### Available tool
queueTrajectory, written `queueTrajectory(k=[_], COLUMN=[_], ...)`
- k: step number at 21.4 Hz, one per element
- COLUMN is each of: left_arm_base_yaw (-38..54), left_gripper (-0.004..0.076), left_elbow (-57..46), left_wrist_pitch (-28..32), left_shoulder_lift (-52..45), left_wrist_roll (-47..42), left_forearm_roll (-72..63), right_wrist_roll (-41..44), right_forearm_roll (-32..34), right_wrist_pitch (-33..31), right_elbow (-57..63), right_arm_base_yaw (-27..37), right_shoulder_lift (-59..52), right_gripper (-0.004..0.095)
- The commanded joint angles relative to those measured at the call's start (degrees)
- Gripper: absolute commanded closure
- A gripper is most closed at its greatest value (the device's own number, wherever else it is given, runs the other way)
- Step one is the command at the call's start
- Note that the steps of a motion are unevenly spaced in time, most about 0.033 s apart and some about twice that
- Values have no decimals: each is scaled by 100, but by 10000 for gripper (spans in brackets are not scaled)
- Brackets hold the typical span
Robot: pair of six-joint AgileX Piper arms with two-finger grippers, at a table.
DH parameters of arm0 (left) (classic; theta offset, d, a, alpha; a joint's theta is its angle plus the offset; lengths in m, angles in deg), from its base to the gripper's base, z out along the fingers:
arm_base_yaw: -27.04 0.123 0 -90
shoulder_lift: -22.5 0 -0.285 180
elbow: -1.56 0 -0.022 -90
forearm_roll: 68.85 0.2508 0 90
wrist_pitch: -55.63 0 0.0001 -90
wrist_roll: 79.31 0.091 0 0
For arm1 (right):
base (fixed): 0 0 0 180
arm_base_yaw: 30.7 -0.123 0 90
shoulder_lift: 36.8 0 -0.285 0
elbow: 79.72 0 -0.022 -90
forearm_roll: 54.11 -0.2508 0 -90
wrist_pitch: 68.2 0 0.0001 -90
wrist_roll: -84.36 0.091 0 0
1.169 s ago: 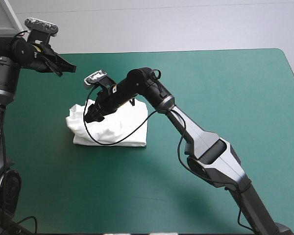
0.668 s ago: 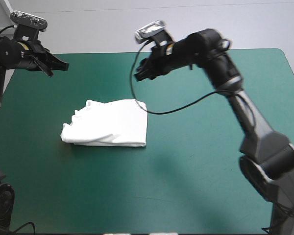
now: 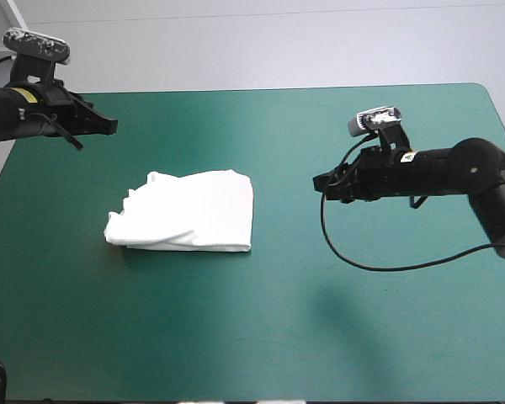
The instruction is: Fold the cloth
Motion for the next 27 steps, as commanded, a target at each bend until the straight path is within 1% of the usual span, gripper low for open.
queueTrajectory(k=[1,2,3,7,9,12,18,20,21,24,25,27], left_arm_base_yaw=[-13,-13,-13,-13,-13,-13,-13,-13,-13,-13,-13,-13], left_gripper=[705,705,705,705,705,705,705,705,705,705,705,705], left_elbow=[-430,-555,-663,-754,-754,-754,-754,-754,-754,-754,-754,-754], left_wrist_pitch=[650,667,699,859,859,859,859,859,863,872,872,872], left_shoulder_lift=[-389,-417,-455,-572,-575,-575,-575,-575,-575,-575,-575,-575], left_wrist_roll=[-106,-167,-167,-186,-186,-186,-186,-186,-199,-199,-199,-199], left_forearm_roll=[36,36,36,0,0,0,0,0,0,0,0,0], right_wrist_roll=[-927,-1053,-1109,-1447,-1459,-1437,-1262,-1262,-1262,-1247,-1160,-1129], right_forearm_roll=[-1442,-1674,-1808,-2344,-2394,-2394,-2331,-2331,-2302,-2260,-2142,-2060], right_wrist_pitch=[1226,1272,1260,1253,1265,1225,1208,1208,1208,1247,1245,1278], right_elbow=[580,596,583,531,338,35,-502,-630,-680,-693,-693,-696], right_arm_base_yaw=[-273,-371,-475,-923,-1141,-1310,-1386,-1386,-1428,-1518,-1554,-1554], right_shoulder_lift=[167,394,584,1631,2171,2611,3168,3305,3408,3549,3595,3638], right_gripper=[340,298,283,279,279,284,285,322,359,404,435,530])
